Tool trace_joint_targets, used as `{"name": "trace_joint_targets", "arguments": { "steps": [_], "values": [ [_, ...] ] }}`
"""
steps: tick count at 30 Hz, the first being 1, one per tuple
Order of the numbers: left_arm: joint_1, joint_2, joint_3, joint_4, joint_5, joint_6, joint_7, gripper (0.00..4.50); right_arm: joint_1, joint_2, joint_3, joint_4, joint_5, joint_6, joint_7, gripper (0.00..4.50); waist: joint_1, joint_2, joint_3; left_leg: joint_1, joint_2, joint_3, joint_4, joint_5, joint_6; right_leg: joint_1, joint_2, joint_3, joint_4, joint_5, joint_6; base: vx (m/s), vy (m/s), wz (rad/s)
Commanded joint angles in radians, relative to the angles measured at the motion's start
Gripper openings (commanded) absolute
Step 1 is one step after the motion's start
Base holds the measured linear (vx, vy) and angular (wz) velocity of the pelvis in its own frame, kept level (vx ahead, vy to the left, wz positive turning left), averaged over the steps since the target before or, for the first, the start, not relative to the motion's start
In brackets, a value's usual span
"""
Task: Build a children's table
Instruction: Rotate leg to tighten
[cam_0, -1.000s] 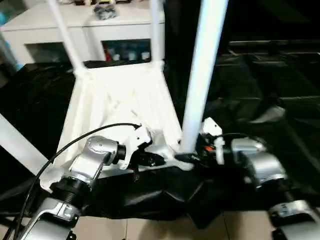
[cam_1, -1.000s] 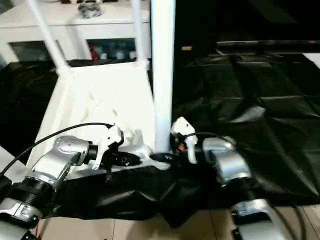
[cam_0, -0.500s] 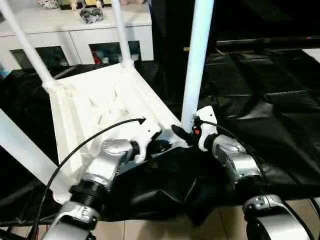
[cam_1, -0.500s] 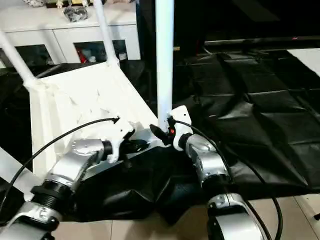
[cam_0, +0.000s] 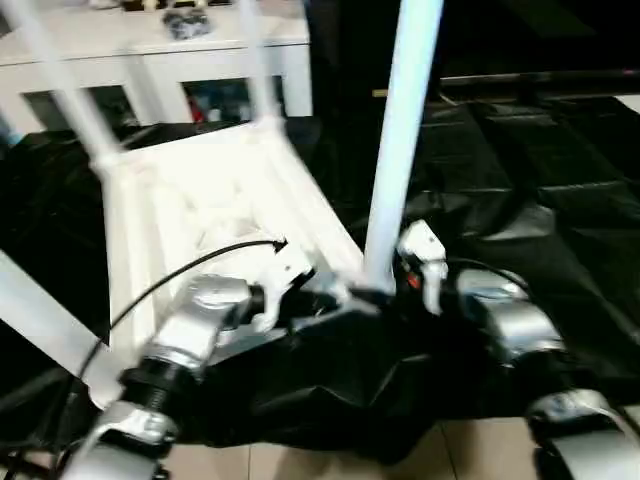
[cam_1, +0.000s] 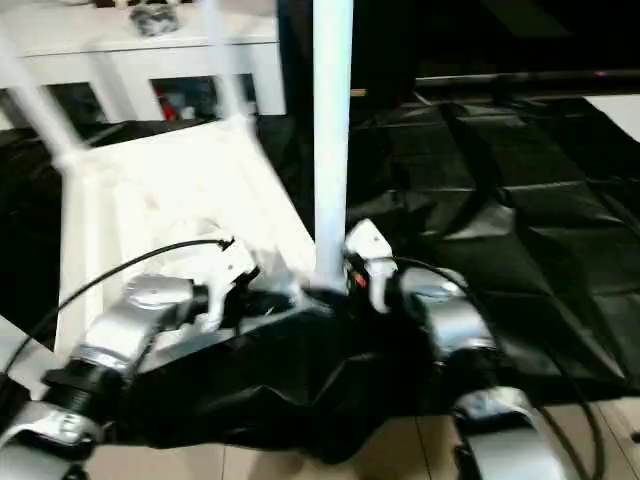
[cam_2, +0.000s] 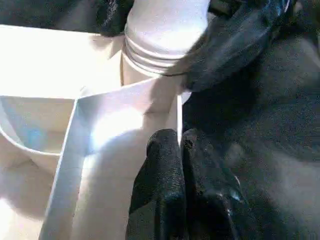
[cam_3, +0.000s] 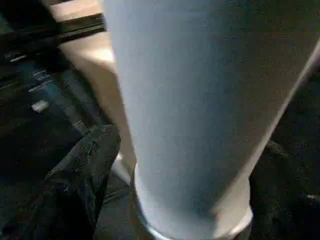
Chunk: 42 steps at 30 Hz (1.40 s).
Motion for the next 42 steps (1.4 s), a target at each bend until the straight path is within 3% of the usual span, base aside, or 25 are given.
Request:
{"name": "trace_joint_targets", "arguments": {
  "steps": [1,9,12,17,20,22,25,26,28,31,32,35,37,39,42],
  "values": [
    [-0.023,-0.011,-0.037,-0.004,-0.011,-0.026,-0.041,0.0,0.022,0.034,0.117,-0.061,0.032,0.025,0.147,3.57,0.004,-0.008,-0.055,0.002,0.018,0.007,-0.049,-0.185,0.124,0.055,-0.037,0.029,-0.055,-0.143,-0.268,0.0,0.0,0.0],
    [-0.053,0.037,-0.037,0.047,-0.011,-0.054,-0.104,0.0,0.036,0.011,0.154,-0.103,0.023,0.071,0.228,3.0,0.019,-0.01,-0.049,0.007,0.018,0.004,-0.058,-0.241,0.064,0.052,-0.04,0.034,-0.062,-0.254,-0.226,0.0,0.0,0.0],
    [-0.053,0.037,-0.034,0.05,-0.012,-0.058,-0.104,0.0,0.04,0.011,0.157,-0.119,0.032,0.092,0.231,2.76,0.02,-0.014,-0.053,0.004,0.017,0.004,-0.055,-0.204,0.07,0.056,-0.04,0.035,-0.056,-0.207,-0.232,0.0,0.0,0.0],
    [-0.047,0.022,-0.025,0.052,-0.01,-0.061,-0.072,0.0,0.046,0.027,0.146,-0.118,0.031,0.09,0.202,2.66,0.02,-0.016,-0.052,0.003,0.017,0.005,-0.054,-0.197,0.076,0.055,-0.04,0.034,-0.057,-0.211,-0.234,0.0,0.0,0.0],
    [-0.049,-0.013,-0.002,0.062,-0.003,-0.055,0.026,0.0,0.038,0.08,0.102,-0.069,0.009,0.061,0.05,2.65,0.019,-0.016,-0.048,0.003,0.017,0.005,-0.058,-0.217,0.065,0.053,-0.041,0.034,-0.063,-0.266,-0.217,0.0,0.0,0.0],
    [-0.046,-0.039,0.009,0.054,0.002,-0.039,0.086,0.0,0.017,0.129,0.062,0.001,-0.023,0.04,-0.118,2.65,0.01,-0.017,-0.043,0.006,0.014,-0.001,-0.064,-0.263,0.031,0.05,-0.046,0.033,-0.075,-0.392,-0.176,0.0,0.0,0.0],
    [-0.046,-0.089,0.024,0.048,0.011,-0.009,0.185,0.0,-0.019,0.191,0.011,0.109,-0.054,0.042,-0.356,2.65,-0.014,-0.017,-0.04,0.004,0.01,-0.006,-0.068,-0.303,0.008,0.049,-0.045,0.029,-0.081,-0.464,-0.144,-0.017,-0.001,-0.03],
    [-0.047,-0.113,0.032,0.049,0.013,0.005,0.227,0.0,-0.031,0.218,-0.01,0.14,-0.055,0.048,-0.434,2.65,-0.02,-0.011,-0.04,0.003,0.008,-0.008,-0.068,-0.316,0.008,0.048,-0.043,0.027,-0.084,-0.478,-0.136,0.0,0.0,0.0],
    [-0.051,-0.147,0.043,0.051,0.021,0.02,0.291,0.0,-0.049,0.255,-0.043,0.183,-0.05,0.063,-0.548,2.65,-0.029,-0.016,-0.043,0.005,0.006,-0.007,-0.066,-0.319,0.012,0.044,-0.042,0.028,-0.087,-0.467,-0.138,0.0,0.0,0.0],
    [-0.051,-0.182,0.045,0.045,0.03,0.036,0.342,0.0,-0.062,0.289,-0.062,0.217,-0.061,0.061,-0.646,2.65,-0.037,-0.012,-0.048,0.003,0.007,-0.005,-0.063,-0.297,0.024,0.045,-0.04,0.03,-0.082,-0.397,-0.159,0.0,0.0,0.0],
    [-0.049,-0.191,0.044,0.039,0.032,0.04,0.351,0.0,-0.06,0.297,-0.058,0.218,-0.068,0.048,-0.645,2.65,-0.036,-0.013,-0.048,0.002,0.007,-0.004,-0.063,-0.287,0.028,0.046,-0.04,0.03,-0.08,-0.374,-0.166,0.0,0.0,0.0],
    [-0.042,-0.208,0.038,0.024,0.033,0.046,0.367,0.0,-0.06,0.31,-0.047,0.224,-0.074,0.014,-0.627,3.35,-0.031,-0.014,-0.053,-0.003,0.007,0.0,-0.058,-0.234,0.055,0.052,-0.039,0.03,-0.071,-0.271,-0.197,0.0,0.0,0.0],
    [-0.037,-0.203,0.027,0.02,0.037,0.033,0.353,0.0,-0.062,0.307,-0.056,0.216,-0.053,0.011,-0.587,3.4,-0.028,-0.01,-0.053,-0.003,0.008,0.001,-0.057,-0.213,0.069,0.054,-0.039,0.029,-0.068,-0.236,-0.213,0.0,0.0,0.0],
    [-0.034,-0.192,0.022,0.021,0.039,0.019,0.339,0.0,-0.061,0.293,-0.051,0.204,-0.049,0.002,-0.553,3.76,-0.028,-0.01,-0.051,-0.003,0.009,0.001,-0.059,-0.224,0.07,0.054,-0.038,0.029,-0.069,-0.244,-0.215,0.0,0.0,0.0],
    [-0.029,-0.173,0.014,0.015,0.036,0.01,0.305,0.0,-0.052,0.255,-0.025,0.173,-0.048,-0.013,-0.48,3.9,-0.029,-0.012,-0.052,-0.002,0.009,0.001,-0.058,-0.244,0.071,0.056,-0.039,0.029,-0.07,-0.256,-0.213,0.0,0.0,0.0]
  ]
}}
